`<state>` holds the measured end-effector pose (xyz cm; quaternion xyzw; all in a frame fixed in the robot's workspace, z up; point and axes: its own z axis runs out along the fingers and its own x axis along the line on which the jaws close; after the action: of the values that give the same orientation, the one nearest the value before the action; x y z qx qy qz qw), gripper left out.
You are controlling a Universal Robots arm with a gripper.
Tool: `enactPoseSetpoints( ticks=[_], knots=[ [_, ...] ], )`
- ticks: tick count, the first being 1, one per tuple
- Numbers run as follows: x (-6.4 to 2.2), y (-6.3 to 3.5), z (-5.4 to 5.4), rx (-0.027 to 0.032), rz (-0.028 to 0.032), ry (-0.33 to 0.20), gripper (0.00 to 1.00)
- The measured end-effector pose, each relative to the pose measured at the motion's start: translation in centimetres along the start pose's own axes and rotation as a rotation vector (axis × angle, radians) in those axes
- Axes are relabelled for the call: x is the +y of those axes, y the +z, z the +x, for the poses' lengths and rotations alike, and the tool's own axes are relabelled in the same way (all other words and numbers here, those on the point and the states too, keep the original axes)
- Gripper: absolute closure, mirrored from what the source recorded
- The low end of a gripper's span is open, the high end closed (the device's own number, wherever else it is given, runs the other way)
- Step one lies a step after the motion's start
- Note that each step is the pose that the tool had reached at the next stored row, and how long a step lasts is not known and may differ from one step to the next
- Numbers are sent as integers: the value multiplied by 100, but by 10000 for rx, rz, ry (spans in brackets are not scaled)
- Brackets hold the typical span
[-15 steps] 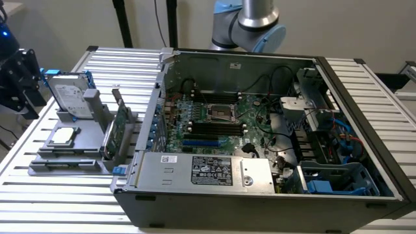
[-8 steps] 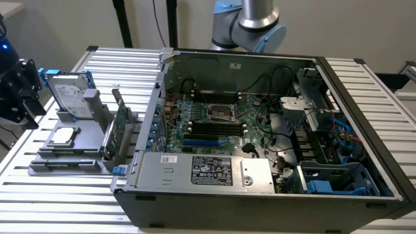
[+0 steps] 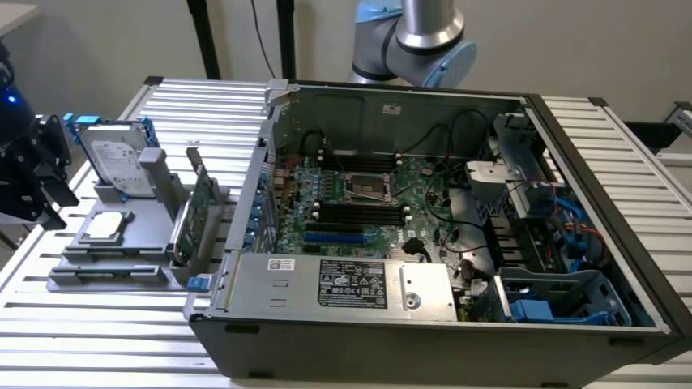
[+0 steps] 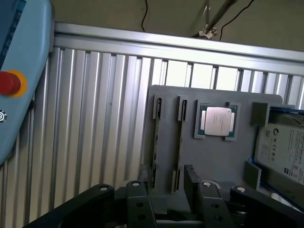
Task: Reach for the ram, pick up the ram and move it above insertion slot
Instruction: 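Pick up the ram and move it above insertion slot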
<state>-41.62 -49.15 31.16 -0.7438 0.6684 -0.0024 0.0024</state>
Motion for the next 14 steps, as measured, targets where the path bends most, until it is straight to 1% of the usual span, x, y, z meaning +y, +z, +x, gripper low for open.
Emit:
enactPoseSetpoints(
  ticks=[14],
  knots=[
    [-63,255,42,-1,1,2,58]
  ],
)
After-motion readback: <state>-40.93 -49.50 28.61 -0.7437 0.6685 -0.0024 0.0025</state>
